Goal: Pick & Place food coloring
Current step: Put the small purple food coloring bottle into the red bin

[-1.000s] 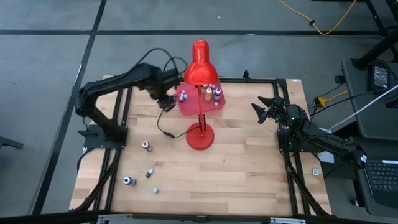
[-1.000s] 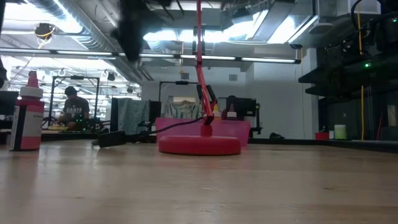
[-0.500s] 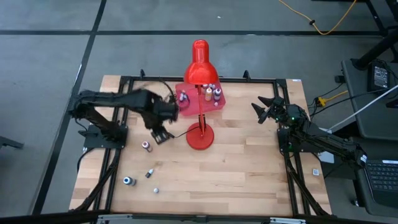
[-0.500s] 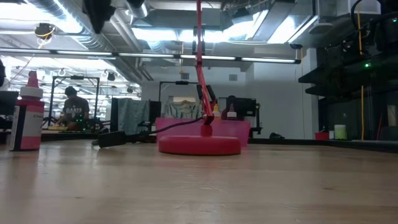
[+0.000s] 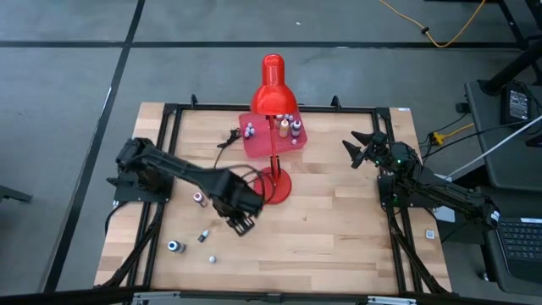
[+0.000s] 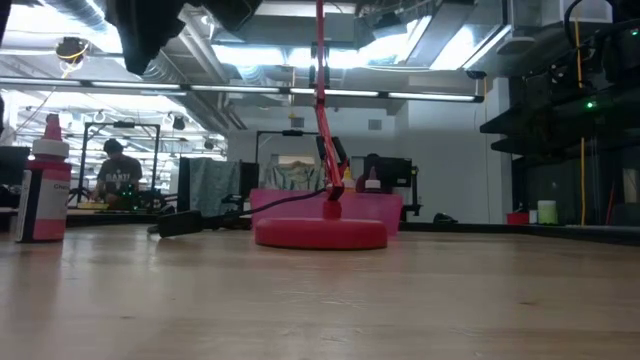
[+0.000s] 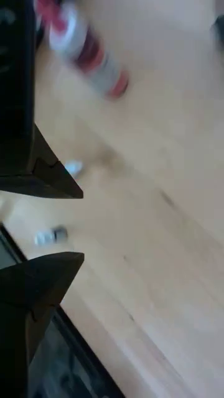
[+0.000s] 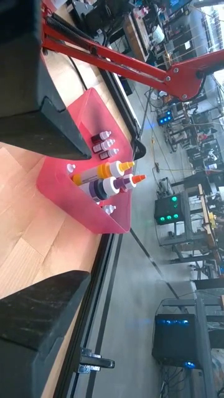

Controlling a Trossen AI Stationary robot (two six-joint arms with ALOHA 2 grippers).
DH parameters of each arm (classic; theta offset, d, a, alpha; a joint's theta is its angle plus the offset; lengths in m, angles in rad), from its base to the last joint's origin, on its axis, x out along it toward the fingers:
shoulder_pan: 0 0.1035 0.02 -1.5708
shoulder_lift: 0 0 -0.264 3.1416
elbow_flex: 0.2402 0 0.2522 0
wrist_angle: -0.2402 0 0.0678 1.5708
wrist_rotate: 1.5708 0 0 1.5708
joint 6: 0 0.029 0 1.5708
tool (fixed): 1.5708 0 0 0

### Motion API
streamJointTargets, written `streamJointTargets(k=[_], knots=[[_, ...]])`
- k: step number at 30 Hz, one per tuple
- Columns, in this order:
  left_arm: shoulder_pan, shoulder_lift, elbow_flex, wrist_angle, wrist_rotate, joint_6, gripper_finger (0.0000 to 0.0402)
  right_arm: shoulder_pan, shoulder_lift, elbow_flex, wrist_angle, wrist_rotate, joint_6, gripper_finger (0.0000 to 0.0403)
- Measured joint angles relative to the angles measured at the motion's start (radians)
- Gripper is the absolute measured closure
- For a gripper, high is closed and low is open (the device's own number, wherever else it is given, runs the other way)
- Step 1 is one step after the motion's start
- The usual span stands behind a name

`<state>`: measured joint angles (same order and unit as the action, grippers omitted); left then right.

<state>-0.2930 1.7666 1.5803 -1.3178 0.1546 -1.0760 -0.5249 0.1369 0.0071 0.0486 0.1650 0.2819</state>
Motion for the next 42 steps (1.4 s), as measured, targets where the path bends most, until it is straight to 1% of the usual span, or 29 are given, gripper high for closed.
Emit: streamJointTargets(k=[3, 8, 14, 22, 26, 29, 37, 42], knots=[[-0.048, 0.034, 0.000, 0.058, -0.003, -0.131, 0.0258, 0.000, 0.000, 0.000, 0.000, 0.000, 0.001, 0.0097], [-0.140, 0.095, 0.001, 0.106, -0.027, -0.338, 0.0258, 0.000, 0.000, 0.000, 0.000, 0.000, 0.001, 0.0097], [-0.237, 0.138, 0.001, 0.140, -0.097, -0.560, 0.0258, 0.000, 0.000, 0.000, 0.000, 0.000, 0.000, 0.0097], [-0.327, 0.176, -0.002, 0.131, -0.110, -0.770, 0.0258, 0.000, 0.000, 0.000, 0.000, 0.000, 0.001, 0.0097], [-0.362, 0.194, -0.003, 0.098, -0.104, -0.851, 0.0258, 0.000, 0.000, 0.000, 0.000, 0.000, 0.001, 0.0097], [-0.385, 0.207, -0.003, 0.083, -0.076, -0.888, 0.0258, 0.000, 0.000, 0.000, 0.000, 0.000, 0.000, 0.0097], [-0.426, 0.239, -0.003, 0.084, -0.024, -0.927, 0.0258, 0.000, 0.000, 0.000, 0.000, 0.000, 0.001, 0.0097], [-0.427, 0.257, -0.003, 0.084, -0.022, -0.924, 0.0258, 0.000, 0.000, 0.000, 0.000, 0.000, 0.001, 0.0097]])
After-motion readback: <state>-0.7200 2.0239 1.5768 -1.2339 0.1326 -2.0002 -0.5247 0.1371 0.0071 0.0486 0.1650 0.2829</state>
